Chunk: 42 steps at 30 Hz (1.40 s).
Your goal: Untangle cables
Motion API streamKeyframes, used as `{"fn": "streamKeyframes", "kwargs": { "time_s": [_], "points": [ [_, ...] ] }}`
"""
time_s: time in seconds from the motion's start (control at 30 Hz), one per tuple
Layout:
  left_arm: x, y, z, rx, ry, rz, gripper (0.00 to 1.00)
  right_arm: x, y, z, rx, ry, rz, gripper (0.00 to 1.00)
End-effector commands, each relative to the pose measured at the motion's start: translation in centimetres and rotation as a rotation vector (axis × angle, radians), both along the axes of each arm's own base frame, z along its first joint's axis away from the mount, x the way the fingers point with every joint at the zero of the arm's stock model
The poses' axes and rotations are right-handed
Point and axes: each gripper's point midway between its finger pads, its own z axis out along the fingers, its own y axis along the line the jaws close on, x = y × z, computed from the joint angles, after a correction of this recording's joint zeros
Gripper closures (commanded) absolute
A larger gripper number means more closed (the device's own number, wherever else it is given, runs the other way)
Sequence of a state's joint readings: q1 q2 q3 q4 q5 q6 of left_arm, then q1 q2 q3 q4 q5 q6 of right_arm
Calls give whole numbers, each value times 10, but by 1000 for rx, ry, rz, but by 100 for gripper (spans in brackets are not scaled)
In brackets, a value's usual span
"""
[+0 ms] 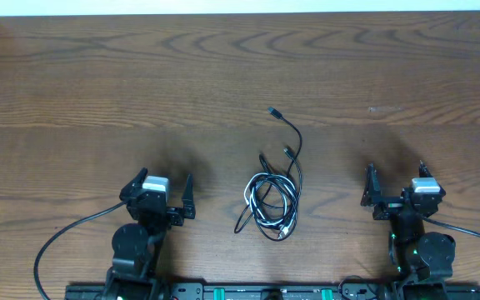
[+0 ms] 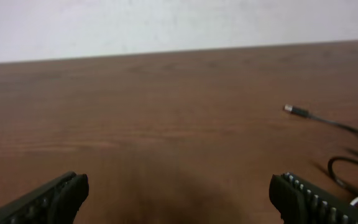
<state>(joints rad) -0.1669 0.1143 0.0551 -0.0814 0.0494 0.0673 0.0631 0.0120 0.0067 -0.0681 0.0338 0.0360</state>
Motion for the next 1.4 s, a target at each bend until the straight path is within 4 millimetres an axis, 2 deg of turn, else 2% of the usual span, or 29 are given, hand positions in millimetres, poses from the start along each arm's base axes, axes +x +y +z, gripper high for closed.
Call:
{"fn": "streamKeyframes", "kwargs": {
  "time_s": [0.0,0.7,1.2,1.37],
  "points": [
    [3,0,23,0,-12,4,2,0,-1,0,-16,-1,-5,1],
    [38,-6,42,1,173,12,2,0,-1,0,-16,-1,-5,1],
    [51,-9,49,9,258,16,2,0,-1,0,-16,-1,-5,1],
    [54,-9,57,10,262,16,2,0,-1,0,-16,-1,-5,1]
  ]
}}
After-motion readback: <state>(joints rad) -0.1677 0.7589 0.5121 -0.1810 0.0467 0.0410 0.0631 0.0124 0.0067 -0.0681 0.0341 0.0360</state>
